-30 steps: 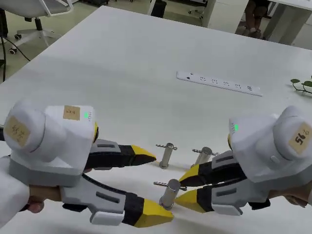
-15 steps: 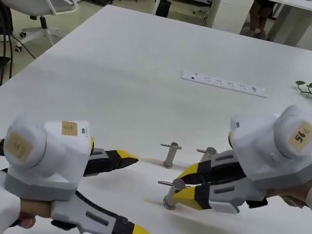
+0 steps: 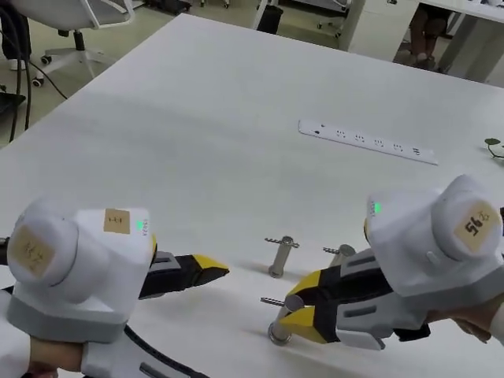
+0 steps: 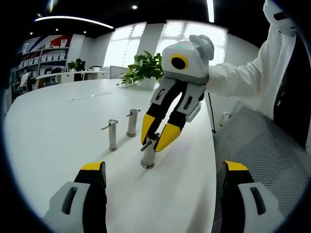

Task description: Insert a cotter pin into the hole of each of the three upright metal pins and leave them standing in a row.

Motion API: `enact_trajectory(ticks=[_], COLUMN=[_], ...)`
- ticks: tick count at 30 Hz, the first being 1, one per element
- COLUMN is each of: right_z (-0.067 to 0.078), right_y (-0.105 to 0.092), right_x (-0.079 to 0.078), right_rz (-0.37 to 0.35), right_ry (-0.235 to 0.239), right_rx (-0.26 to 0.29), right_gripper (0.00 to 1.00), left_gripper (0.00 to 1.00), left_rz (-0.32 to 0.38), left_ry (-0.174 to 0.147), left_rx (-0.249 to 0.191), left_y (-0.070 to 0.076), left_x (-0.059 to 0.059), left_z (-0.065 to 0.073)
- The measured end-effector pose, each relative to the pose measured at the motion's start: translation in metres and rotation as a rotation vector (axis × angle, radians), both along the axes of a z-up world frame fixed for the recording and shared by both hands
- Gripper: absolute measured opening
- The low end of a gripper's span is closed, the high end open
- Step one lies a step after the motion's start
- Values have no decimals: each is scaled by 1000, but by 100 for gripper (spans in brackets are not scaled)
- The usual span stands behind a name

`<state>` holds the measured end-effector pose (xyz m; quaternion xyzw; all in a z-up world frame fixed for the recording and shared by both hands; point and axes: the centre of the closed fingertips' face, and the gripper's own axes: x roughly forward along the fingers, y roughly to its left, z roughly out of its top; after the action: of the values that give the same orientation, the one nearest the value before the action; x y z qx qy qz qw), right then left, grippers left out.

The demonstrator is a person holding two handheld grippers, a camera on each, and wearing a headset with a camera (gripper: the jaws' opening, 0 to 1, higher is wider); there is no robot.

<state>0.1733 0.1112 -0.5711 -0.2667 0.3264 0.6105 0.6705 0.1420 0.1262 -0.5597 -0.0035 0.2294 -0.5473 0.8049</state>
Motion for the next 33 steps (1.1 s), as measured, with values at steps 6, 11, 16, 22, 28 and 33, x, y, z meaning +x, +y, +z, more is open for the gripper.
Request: enact_trajectory(ticks=[6,11,16,22,28,33], right_z=[1,0,1,6,10,12], right_y=[-1,-3,-10,-29,-54,-78], right_x=[0,-6,-9,-7,-1,7], right_rz=[-44,-5,7,-1,-37,-67], right_ry=[45,30,21,14,26,21], right_rx=[-21,-23,-28,-33,-24,-33], right_gripper=[8,7,7,7,7,7], left_gripper=[99,99,99,99,99,99], left_rz=[12,14,23,21,25,28], left_ry=[4,-6,-6,-3,-4,-2], left_rx=[21,25,24,31,38,43], left_y=[4,6,6,6,5,5], left_x=[0,1,3,4,7,9], left_z=[-3,-3,-1,-1,-1,-1])
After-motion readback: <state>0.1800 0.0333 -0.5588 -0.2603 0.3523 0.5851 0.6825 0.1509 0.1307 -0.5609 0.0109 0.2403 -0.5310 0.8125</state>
